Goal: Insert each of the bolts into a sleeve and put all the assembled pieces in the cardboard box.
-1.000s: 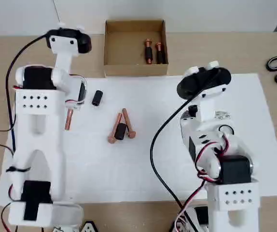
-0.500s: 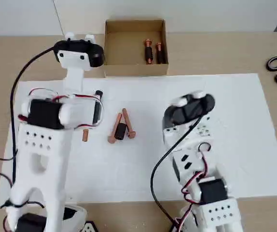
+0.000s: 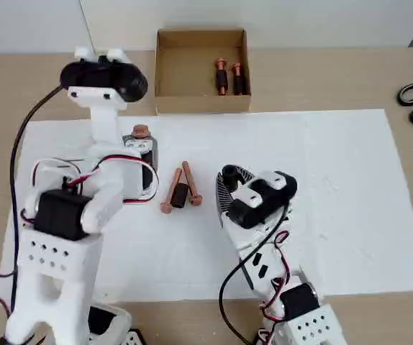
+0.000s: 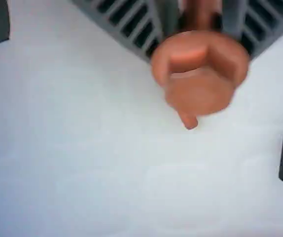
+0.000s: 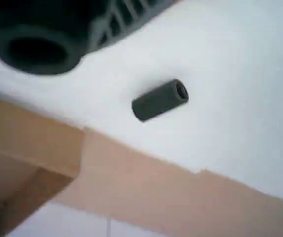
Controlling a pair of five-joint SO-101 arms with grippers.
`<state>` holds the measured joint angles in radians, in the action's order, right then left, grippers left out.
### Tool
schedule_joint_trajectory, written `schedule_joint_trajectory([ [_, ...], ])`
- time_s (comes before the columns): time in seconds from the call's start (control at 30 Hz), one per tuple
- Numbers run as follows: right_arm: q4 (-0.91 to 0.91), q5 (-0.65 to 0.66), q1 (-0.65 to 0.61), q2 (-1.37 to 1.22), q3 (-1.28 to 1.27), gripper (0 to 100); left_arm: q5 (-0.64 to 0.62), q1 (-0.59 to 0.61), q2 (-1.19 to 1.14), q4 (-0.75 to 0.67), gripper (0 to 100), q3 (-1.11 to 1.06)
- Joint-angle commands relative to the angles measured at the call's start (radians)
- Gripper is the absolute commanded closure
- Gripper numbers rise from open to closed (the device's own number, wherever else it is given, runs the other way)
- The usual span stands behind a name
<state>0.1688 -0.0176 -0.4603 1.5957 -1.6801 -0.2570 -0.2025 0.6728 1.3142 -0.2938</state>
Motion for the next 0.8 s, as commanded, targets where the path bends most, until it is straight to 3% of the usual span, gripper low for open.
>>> schedule_joint_trajectory([
  [0.0, -0.044, -0.060, -0.012, 0.065, -0.012, 99.4, -0.008, -0.006, 0.100, -0.129, 99, -0.079],
  [0.27, 0.102, -0.068, -0.125, 0.116, -0.009, 99.4, -0.005, -0.015, 0.319, -0.451, 99, -0.395],
  [0.4, 0.142, -0.068, -0.166, 0.113, -0.009, 99.4, -0.003, -0.081, 0.445, -0.577, 99, -0.542],
  [0.53, 0.160, -0.068, -0.166, 0.110, -0.009, 99.4, -0.003, -0.153, 0.542, -0.626, 99, -0.641],
  [0.77, 0.160, -0.069, -0.166, 0.110, -0.009, 99.4, -0.009, -0.166, 0.568, -0.624, 99, -0.671],
])
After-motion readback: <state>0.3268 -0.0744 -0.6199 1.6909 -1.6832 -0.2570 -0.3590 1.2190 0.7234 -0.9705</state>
